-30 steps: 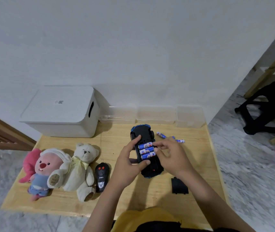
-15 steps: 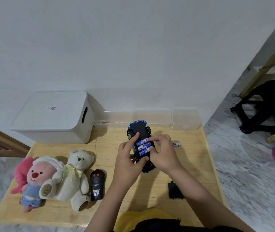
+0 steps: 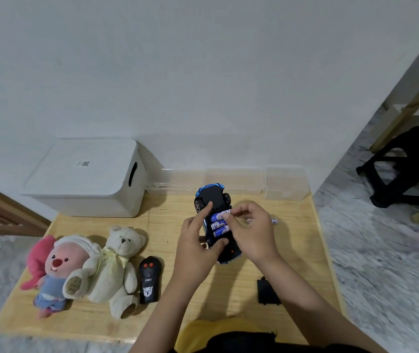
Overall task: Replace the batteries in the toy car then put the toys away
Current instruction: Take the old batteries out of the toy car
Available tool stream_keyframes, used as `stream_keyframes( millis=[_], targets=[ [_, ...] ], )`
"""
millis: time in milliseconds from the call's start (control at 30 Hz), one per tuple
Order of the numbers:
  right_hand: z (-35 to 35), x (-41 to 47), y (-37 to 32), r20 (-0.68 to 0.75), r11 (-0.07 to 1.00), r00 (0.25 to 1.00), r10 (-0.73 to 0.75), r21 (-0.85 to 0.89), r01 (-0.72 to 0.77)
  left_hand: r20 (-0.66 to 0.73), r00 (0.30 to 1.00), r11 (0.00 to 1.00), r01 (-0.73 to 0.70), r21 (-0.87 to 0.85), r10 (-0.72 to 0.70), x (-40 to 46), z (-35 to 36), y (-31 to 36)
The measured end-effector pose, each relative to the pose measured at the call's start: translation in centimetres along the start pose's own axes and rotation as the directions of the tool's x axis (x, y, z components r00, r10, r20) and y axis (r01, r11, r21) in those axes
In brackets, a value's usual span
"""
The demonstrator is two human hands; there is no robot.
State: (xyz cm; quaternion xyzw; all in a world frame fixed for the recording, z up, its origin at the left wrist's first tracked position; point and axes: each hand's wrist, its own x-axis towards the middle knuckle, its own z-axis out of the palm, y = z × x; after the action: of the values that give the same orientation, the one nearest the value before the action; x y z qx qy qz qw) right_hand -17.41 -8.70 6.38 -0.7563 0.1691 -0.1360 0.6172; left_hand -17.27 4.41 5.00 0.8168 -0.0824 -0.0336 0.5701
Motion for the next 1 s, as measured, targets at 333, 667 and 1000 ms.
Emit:
stream_keyframes(
  millis=[333, 667, 1000],
  targets=[
    [-3.2, 0.8, -2.2, 0.118, 0.834, 0.969, 0.216, 0.494, -0.246, -0.029, 1.0, 1.0, 0.005, -0.016, -0.006, -0.5, -0.2, -0.2],
    [-2.2, -0.3, -0.1, 0.217, 0.968, 0.944, 0.248, -0.096, -0.232, -0.009, 1.0, 1.0, -0.004, -0.02, 0.004, -0.6, -0.1, 0.2],
    [-1.6, 0.0, 0.3, 0.21, 0.968, 0.945, 0.249, -0.072, -0.24, -0.021, 0.999, 0.999, -0.045, -0.005, 0.045, -0.5, -0.1, 0.0]
  ],
)
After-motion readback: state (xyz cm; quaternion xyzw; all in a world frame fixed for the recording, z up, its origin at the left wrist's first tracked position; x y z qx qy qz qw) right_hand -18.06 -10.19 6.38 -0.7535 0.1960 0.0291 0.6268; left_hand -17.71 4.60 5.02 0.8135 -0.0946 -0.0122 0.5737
